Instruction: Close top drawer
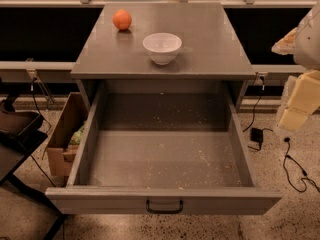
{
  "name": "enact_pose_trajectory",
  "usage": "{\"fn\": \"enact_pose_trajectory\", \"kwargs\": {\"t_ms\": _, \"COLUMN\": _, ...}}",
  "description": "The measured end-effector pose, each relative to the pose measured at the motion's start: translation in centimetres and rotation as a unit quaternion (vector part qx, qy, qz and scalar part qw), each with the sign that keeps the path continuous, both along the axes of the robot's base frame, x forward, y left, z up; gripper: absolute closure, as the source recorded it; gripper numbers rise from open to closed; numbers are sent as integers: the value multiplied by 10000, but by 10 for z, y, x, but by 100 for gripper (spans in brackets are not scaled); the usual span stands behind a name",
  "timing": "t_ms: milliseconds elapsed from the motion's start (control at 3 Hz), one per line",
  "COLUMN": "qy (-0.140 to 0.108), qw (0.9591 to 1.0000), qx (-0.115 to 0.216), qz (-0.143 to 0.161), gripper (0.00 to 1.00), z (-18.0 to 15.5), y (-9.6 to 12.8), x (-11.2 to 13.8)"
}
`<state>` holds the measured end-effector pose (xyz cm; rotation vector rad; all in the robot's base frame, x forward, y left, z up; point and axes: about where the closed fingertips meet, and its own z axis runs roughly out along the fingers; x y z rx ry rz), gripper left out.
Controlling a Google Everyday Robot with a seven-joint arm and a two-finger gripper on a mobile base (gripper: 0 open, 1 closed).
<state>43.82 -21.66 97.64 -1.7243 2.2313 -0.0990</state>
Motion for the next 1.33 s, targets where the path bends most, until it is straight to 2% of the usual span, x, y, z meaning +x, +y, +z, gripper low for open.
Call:
{"fn": "enact_pose_trajectory", "kwargs": {"t_ms": 333, "qy": 0, "qw": 10000, "qx": 0, "qz": 0, "gripper": 0, "z": 0, "y": 0, "x": 0}}
{"fn": "enact_pose_trajectory", "kwargs": {"t_ms": 667, "qy": 52, "qw": 9999, "qx": -23, "qz": -89, "gripper": 0, "z": -19, "y": 2, "x": -3}}
{"fn": "enact_pose_trajectory", "kwargs": {"t_ms": 1000, "qy": 226, "qw": 9992, "qx": 30, "qz": -334, "gripper": 0, "z": -74, "y": 6, "x": -15}}
{"fn": "enact_pose_trajectory", "kwargs": {"t_ms": 1333, "qy": 514, "qw": 9971, "qx": 38, "qz": -558, "gripper": 2, "z": -144, "y": 11, "x": -31}}
